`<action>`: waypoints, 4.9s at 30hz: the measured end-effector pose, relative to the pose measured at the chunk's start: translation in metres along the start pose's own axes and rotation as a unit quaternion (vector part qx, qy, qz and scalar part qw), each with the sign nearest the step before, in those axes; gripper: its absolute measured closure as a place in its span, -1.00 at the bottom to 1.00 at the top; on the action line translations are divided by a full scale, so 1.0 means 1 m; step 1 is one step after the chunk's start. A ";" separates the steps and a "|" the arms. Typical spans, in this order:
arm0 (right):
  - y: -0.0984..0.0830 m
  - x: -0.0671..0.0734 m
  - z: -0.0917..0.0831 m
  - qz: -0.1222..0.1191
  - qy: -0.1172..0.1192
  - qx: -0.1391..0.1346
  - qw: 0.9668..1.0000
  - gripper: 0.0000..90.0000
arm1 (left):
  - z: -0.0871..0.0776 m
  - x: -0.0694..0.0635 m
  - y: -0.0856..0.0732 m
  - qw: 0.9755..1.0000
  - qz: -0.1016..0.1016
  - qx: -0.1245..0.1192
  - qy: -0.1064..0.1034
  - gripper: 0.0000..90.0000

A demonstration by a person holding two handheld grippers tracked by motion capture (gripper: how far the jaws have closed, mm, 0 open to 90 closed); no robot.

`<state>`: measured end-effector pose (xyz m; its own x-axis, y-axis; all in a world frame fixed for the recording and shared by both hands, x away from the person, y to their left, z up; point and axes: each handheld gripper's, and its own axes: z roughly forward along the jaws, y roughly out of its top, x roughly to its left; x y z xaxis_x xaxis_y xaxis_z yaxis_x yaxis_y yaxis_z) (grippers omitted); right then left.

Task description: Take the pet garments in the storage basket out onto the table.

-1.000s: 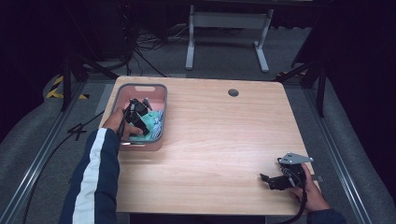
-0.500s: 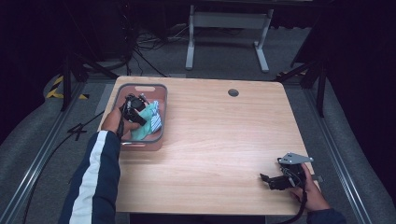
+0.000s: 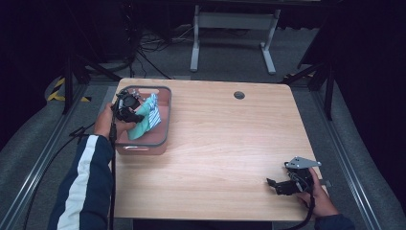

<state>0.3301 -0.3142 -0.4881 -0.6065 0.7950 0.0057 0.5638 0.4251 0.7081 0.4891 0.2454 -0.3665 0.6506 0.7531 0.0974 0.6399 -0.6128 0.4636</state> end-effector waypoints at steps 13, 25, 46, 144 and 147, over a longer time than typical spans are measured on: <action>-0.001 0.000 0.000 0.001 0.001 -0.001 1.000 -0.99 | -0.038 -0.028 0.012 0.997 0.058 -0.052 0.012 0.81; -0.001 0.000 0.000 0.001 0.001 -0.001 1.000 -0.99 | -0.056 -0.055 0.015 0.992 0.099 -0.082 0.012 0.81; -0.001 0.000 0.000 0.001 0.001 -0.001 1.000 -0.99 | -0.063 -0.106 0.038 0.982 0.157 -0.104 -0.019 0.81; -0.001 0.001 -0.001 0.000 0.001 -0.001 1.000 -0.99 | 0.076 -0.216 0.070 0.974 0.201 -0.027 -0.106 -0.28; -0.001 0.001 -0.001 0.000 0.001 -0.001 1.000 -0.99 | 0.072 -0.216 0.069 0.973 0.204 -0.026 -0.103 -0.36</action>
<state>0.3289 -0.3144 -0.4881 -0.6075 0.7943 0.0078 0.5629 0.4235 0.7098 0.4222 0.0227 -0.4188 0.9180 0.3820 0.1068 0.2928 -0.8343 0.4672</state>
